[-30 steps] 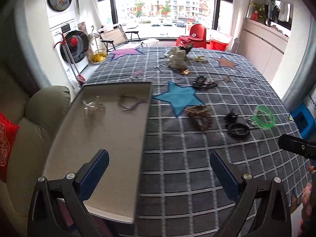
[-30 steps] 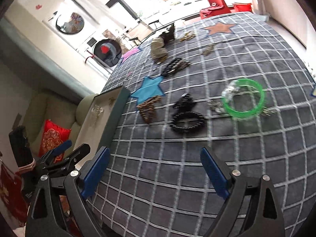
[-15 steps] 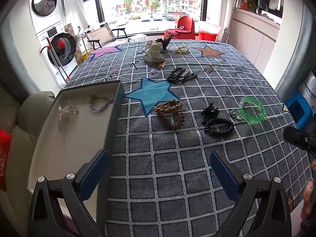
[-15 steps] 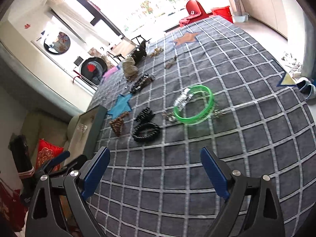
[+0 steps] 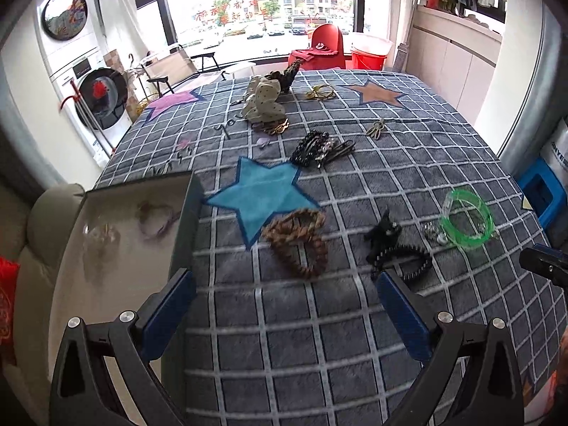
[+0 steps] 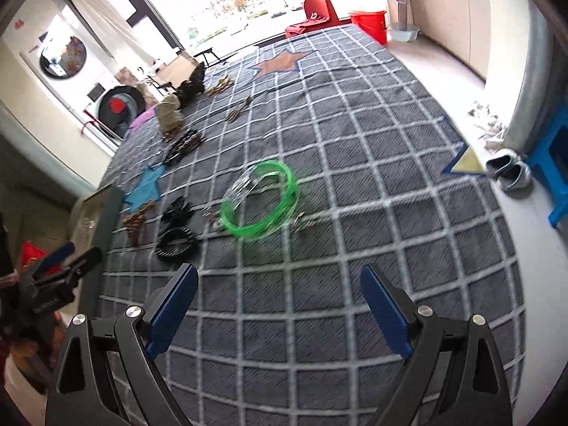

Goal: Organize jewelry
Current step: 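Move both tools back over the jewelry on the table, then grasp the brown bead bracelet with the left tool while the right tool grasps the green bangle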

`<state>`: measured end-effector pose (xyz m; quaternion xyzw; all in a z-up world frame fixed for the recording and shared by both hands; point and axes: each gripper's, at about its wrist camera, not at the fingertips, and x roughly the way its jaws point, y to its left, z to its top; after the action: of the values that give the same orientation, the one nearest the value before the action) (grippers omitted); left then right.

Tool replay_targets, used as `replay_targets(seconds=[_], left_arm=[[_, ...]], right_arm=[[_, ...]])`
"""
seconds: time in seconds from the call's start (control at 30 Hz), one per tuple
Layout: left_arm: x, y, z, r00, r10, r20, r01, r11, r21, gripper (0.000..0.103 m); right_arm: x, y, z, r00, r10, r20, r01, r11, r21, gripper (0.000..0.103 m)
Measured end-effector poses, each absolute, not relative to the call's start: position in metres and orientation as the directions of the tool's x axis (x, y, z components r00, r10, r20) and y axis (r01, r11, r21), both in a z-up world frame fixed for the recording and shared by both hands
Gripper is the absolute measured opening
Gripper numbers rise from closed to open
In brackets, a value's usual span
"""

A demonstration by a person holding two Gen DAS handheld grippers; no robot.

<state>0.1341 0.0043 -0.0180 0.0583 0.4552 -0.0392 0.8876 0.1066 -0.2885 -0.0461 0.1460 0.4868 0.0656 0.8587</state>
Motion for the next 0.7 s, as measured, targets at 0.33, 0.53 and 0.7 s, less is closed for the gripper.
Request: replay_targets(seconds=[0.33, 0.53, 0.7], left_arm=[[0.171, -0.009, -0.031, 0.565, -0.018, -0.825, 0.172, 0.98, 0.096, 0.102], [0.192, -0.015, -0.041, 0.543, -0.006, -0.84, 0.187, 0.976, 0.114, 0.089], [0.204, -0.022, -0.051, 0.511, -0.014, -0.859, 0.231, 0.965, 0.122, 0.079]], right_arm=[[0.142, -0.288, -0.048, 0.492, 0.18, -0.852, 0.015, 0.976, 0.215, 0.094], [0.165, -0.275, -0.052, 0.469, 0.14, -0.872, -0.022, 0.989, 0.147, 0.094], [0.185, -0.268, -0.058, 0.438, 0.094, -0.894, -0.036, 0.996, 0.087, 0.094]])
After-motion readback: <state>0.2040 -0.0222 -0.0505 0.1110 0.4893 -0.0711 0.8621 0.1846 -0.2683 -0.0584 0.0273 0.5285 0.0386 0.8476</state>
